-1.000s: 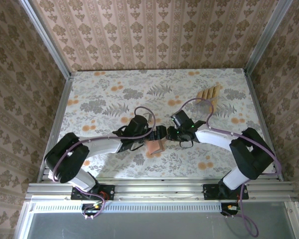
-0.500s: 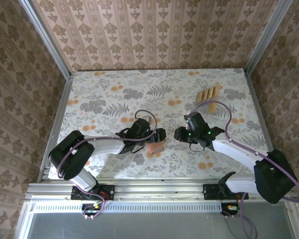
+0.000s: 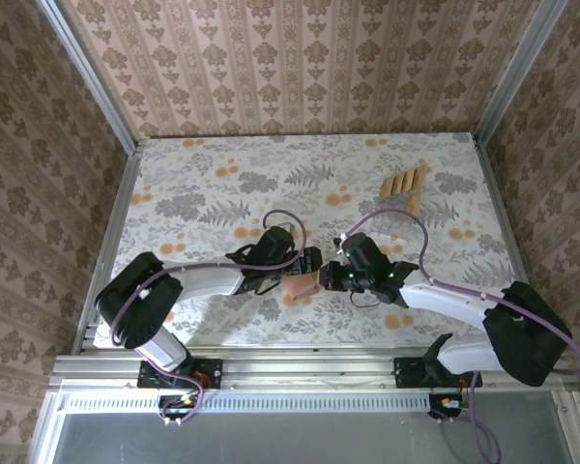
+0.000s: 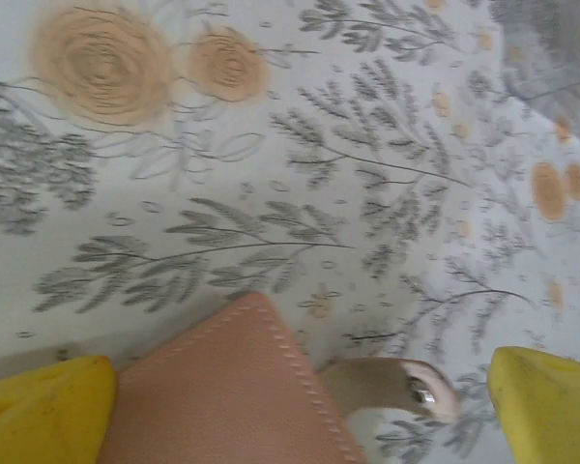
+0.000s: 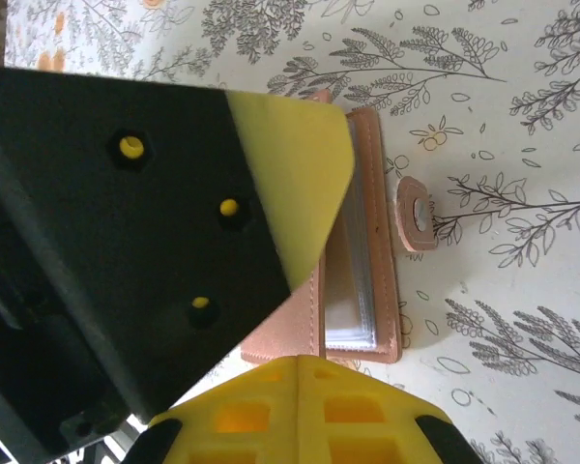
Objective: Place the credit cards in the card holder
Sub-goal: Close the card holder at the center of the table.
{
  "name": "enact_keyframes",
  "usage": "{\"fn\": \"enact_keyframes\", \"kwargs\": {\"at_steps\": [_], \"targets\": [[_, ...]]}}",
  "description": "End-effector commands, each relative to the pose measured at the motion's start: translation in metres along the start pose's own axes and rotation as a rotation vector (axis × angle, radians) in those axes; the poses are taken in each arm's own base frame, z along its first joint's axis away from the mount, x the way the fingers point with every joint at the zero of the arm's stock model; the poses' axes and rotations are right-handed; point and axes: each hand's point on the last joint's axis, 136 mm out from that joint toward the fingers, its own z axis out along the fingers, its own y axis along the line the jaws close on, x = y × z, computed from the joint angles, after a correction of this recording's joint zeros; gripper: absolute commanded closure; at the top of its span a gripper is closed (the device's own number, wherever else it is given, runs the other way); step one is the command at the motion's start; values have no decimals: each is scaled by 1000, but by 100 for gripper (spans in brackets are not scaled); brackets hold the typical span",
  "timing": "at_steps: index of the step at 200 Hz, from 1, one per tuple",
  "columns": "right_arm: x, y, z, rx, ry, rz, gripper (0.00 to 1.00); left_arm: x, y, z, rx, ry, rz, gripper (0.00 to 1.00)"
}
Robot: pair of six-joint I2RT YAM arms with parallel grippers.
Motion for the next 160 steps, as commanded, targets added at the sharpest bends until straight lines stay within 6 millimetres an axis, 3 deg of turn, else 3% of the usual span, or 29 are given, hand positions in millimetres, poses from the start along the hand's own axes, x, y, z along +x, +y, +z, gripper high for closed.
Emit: {"fn": "enact_keyframes", "kwargs": {"at_steps": [1, 64, 105, 136, 160], "targets": [[-2, 13, 13, -57, -36, 10, 100, -2, -2, 2, -16, 7, 18, 0], [14, -13, 41, -8, -10, 50, 100, -8, -4, 0, -19, 2, 17, 0], [20, -22, 46, 17, 4, 55, 100, -37, -6, -11, -22, -31, 31, 0], [24, -27, 49, 34, 18, 59, 100, -59, 8, -32, -73, -54, 60, 0], [24, -28, 51, 39, 21, 64, 100, -57, 31, -47, -147, -20, 75, 0]]}}
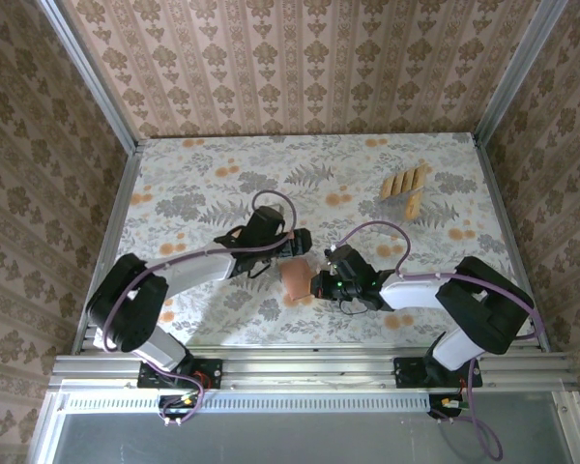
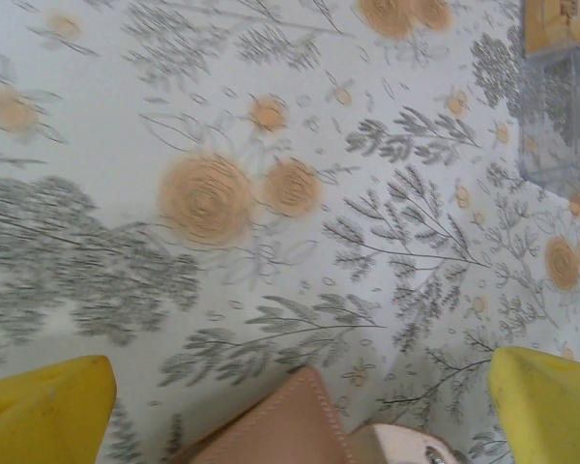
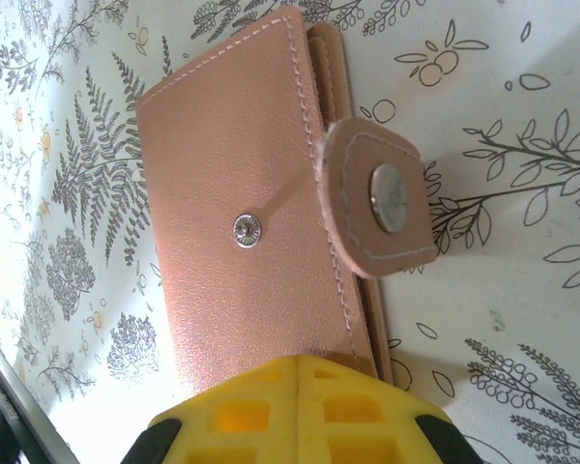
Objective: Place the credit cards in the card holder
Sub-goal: Close the card holder at the center of the table.
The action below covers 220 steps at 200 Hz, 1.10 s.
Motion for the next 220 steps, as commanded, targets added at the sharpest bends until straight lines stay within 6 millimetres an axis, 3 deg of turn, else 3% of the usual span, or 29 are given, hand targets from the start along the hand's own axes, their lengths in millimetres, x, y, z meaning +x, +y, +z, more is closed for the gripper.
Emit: {"fn": "enact_keyframes", "kwargs": {"at_steps": [1, 51, 86, 130, 172, 220], "targets": [[0, -9, 4, 33, -16, 10, 100, -1, 18, -20, -76, 37, 64, 0], [0, -9, 8, 49, 1, 18, 100, 38, 58, -31, -195, 140, 119, 0], [1, -11, 9, 60, 9, 24, 100, 57, 61, -24, -224, 177, 172, 0], [1, -10, 9, 62, 13, 32, 100, 66, 58, -14, -259, 197, 225, 0], [-4, 2, 3, 39, 13, 32, 100, 71, 71, -10, -321, 208, 221, 0], [-18, 24, -13, 18, -2, 15, 81, 77, 78, -8, -345, 223, 206, 0]]}}
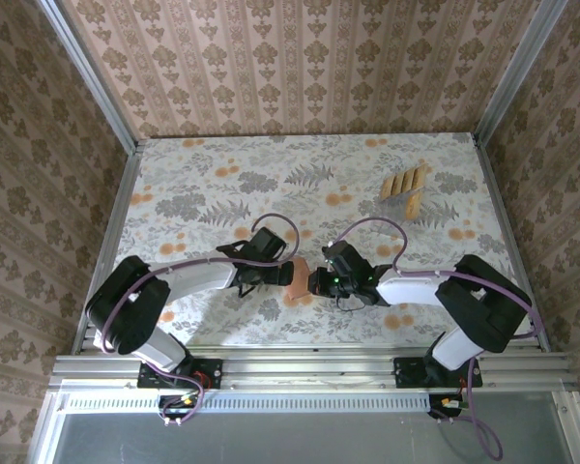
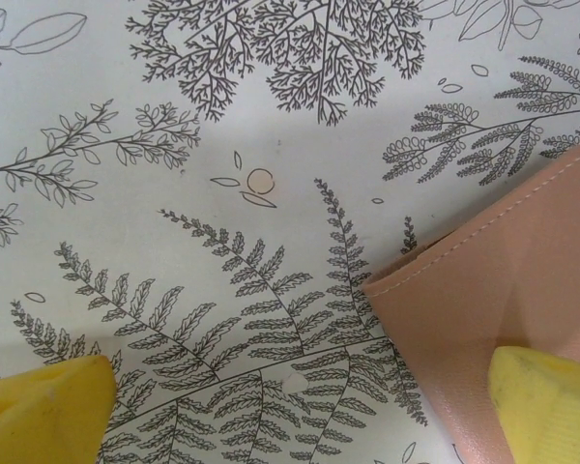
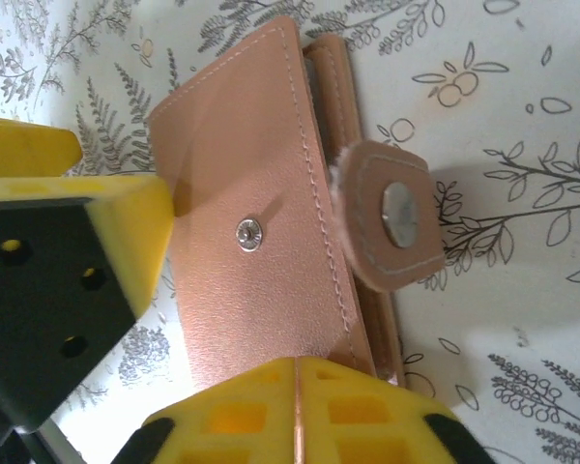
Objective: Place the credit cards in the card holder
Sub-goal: Close the card holder at the center of the table.
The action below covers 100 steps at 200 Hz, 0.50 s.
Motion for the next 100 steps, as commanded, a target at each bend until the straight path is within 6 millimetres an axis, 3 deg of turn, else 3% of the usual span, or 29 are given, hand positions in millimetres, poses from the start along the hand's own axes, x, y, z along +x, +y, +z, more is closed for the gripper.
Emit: {"fn": "enact_keyframes", "kwargs": {"at_steps": [1, 32, 73, 100], "targets": [[-11, 16, -13, -4, -21, -3, 80, 6, 8, 2, -51, 24, -5, 0], [-20, 31, -22, -28, -22, -20, 66, 9, 9, 5, -71, 43, -1, 0], [-22, 27, -24, -10, -8, -39, 67, 13, 11, 7, -92, 55, -12, 0], [-18, 20, -14, -19, 29, -24, 70, 12, 9, 9, -92, 62, -17, 0]]}}
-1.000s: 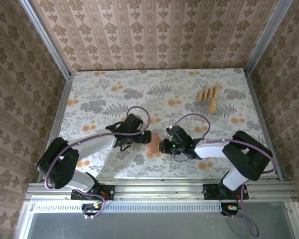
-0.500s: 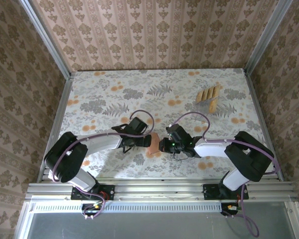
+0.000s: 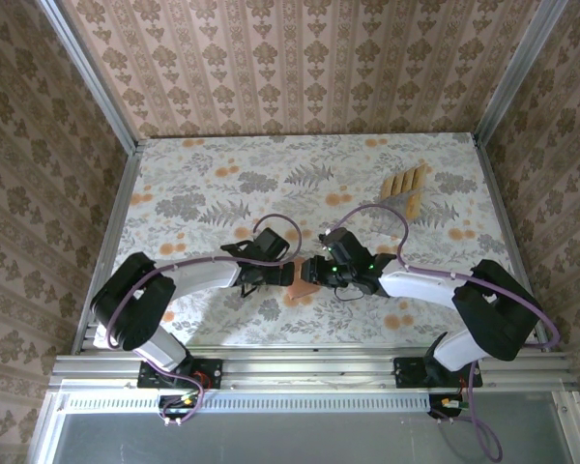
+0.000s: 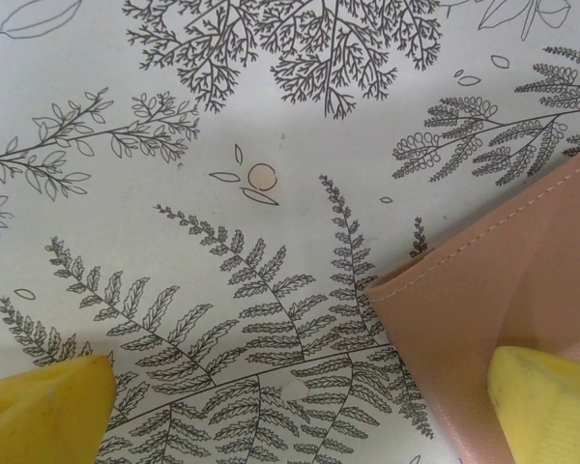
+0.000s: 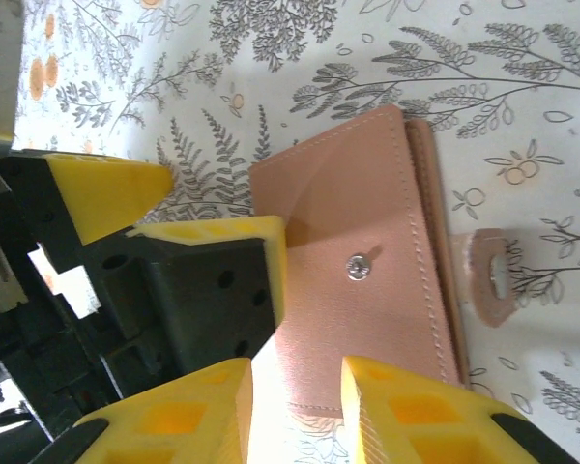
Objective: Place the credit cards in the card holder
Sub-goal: Close the card holder at the center of the table.
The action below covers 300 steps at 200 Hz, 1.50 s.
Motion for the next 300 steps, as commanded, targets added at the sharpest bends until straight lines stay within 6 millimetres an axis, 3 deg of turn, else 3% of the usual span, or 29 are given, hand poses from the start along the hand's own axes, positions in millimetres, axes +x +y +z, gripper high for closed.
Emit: {"fn": "enact_keyframes", "kwargs": {"at_steps": [1, 44, 110, 154, 215, 300], "targets": [[7, -6, 5, 0, 50, 0, 70, 9, 9, 4, -63, 45, -4, 0], [18, -15, 22, -5, 94, 21, 72, 11, 8, 5, -67, 52, -3, 0], [32, -50, 47, 67, 140, 71, 80, 2, 2, 9, -35, 33, -8, 0], [34, -69, 49, 122, 133, 87, 81, -12, 5, 3, -22, 6, -14, 0], [37, -81, 51, 162, 141, 88, 81, -39, 1, -8, 43, -62, -3, 0], [39, -84, 53, 169, 150, 87, 82, -46, 0, 0, 76, -82, -12, 0]]}}
